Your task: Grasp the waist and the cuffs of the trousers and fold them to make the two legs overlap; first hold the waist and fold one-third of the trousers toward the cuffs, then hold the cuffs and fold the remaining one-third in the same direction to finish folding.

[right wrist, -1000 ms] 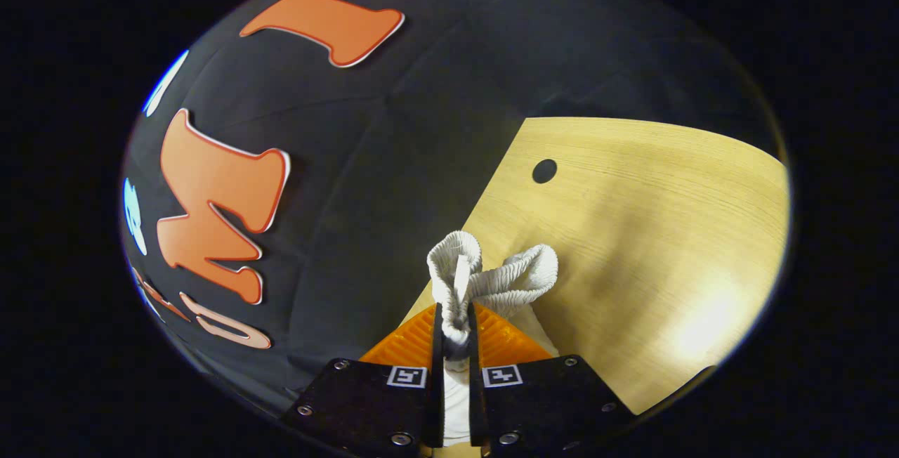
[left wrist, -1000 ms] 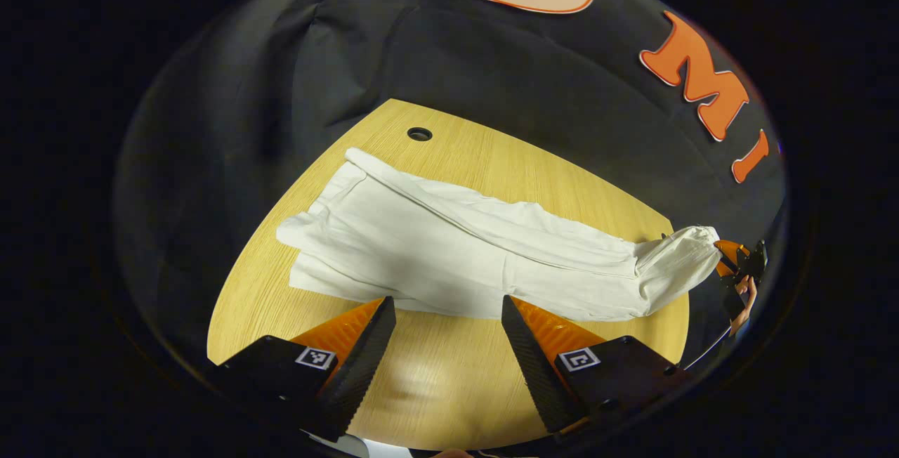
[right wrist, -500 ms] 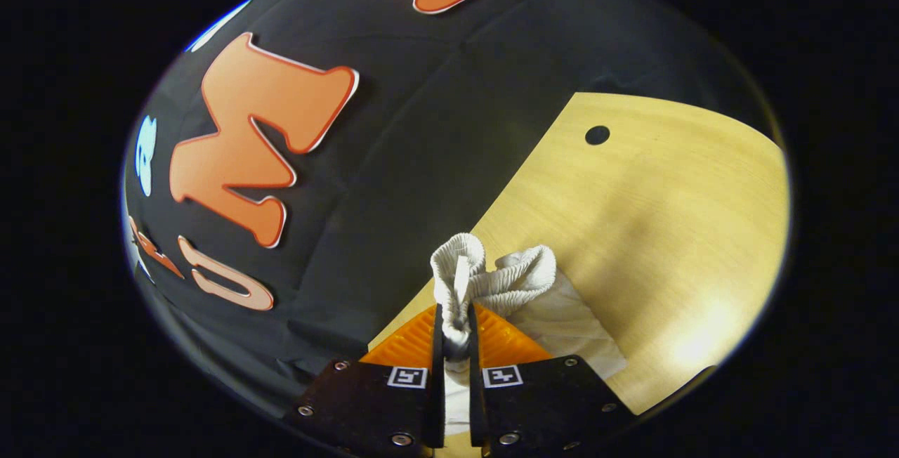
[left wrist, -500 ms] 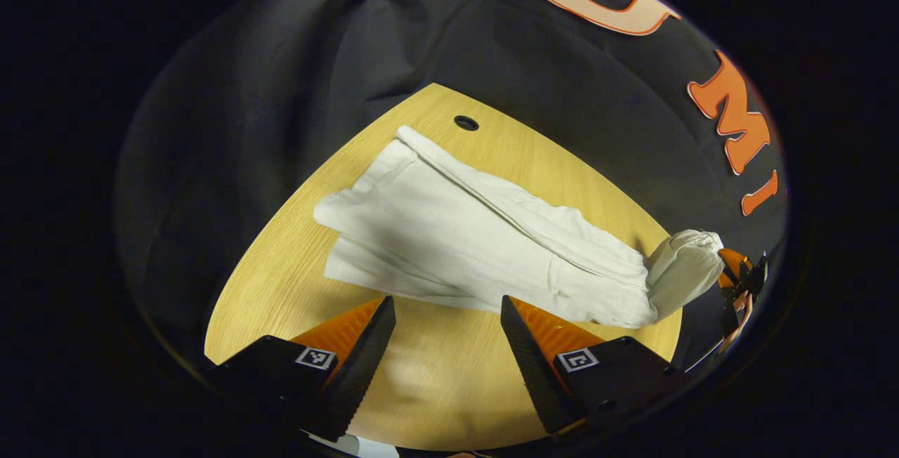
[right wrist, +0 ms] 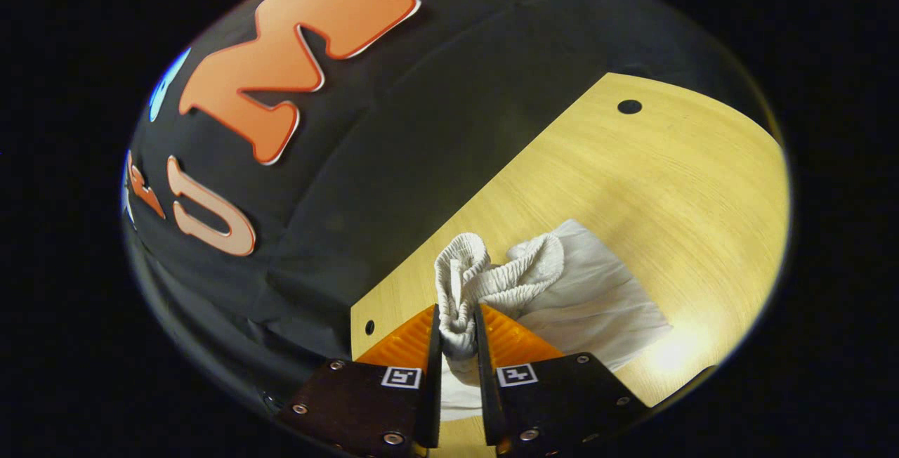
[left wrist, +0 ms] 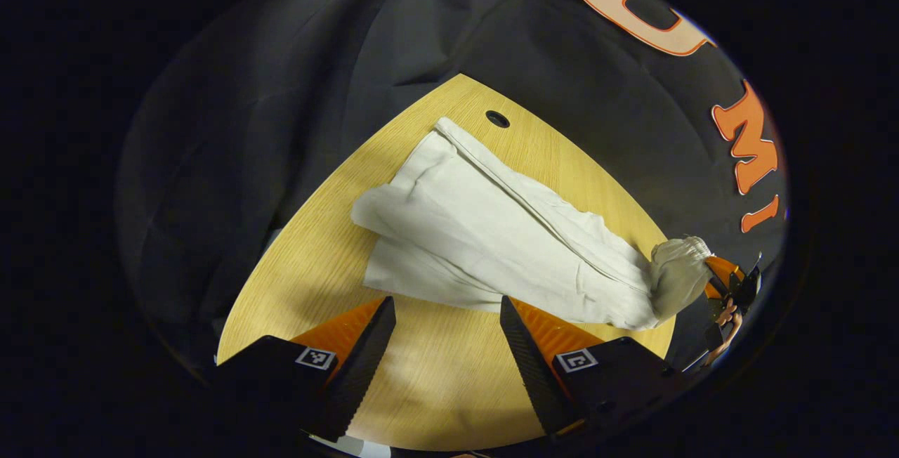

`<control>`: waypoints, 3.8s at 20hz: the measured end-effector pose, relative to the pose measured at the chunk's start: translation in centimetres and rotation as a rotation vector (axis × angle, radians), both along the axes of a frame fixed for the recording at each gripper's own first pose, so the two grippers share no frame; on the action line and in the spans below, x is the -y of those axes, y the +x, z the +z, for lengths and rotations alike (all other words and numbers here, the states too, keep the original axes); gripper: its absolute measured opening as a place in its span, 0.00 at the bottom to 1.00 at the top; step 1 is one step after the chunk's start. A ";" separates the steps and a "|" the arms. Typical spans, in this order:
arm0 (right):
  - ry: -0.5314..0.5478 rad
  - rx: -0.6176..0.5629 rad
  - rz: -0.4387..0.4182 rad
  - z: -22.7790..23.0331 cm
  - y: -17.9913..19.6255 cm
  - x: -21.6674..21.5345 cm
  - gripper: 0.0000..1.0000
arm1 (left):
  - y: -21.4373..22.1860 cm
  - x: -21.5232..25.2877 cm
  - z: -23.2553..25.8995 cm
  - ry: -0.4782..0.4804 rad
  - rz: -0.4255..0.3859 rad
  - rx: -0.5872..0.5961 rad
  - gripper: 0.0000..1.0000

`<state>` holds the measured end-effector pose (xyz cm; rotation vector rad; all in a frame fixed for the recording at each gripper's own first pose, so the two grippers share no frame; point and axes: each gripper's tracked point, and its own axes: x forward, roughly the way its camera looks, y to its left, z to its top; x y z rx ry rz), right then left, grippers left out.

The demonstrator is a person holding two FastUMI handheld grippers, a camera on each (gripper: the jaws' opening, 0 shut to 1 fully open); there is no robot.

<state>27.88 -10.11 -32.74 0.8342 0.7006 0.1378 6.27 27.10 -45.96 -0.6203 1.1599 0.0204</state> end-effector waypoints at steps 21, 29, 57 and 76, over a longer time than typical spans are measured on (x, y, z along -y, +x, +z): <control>-0.091 0.010 0.128 -0.9 -1.2 0.7 0.70 | 2.1 -1.2 -3.6 -0.353 0.370 0.007 0.94; -0.094 -0.010 0.074 -0.8 -2.8 3.4 0.76 | 7.0 -0.1 -5.2 -0.319 0.360 0.086 0.80; -0.351 0.091 0.074 0.1 -8.9 19.5 0.97 | 14.5 10.1 18.4 -0.070 0.211 0.426 0.09; -0.285 0.119 -0.013 -0.8 -11.6 31.3 0.97 | 16.9 36.2 26.1 -0.014 -0.134 0.595 0.09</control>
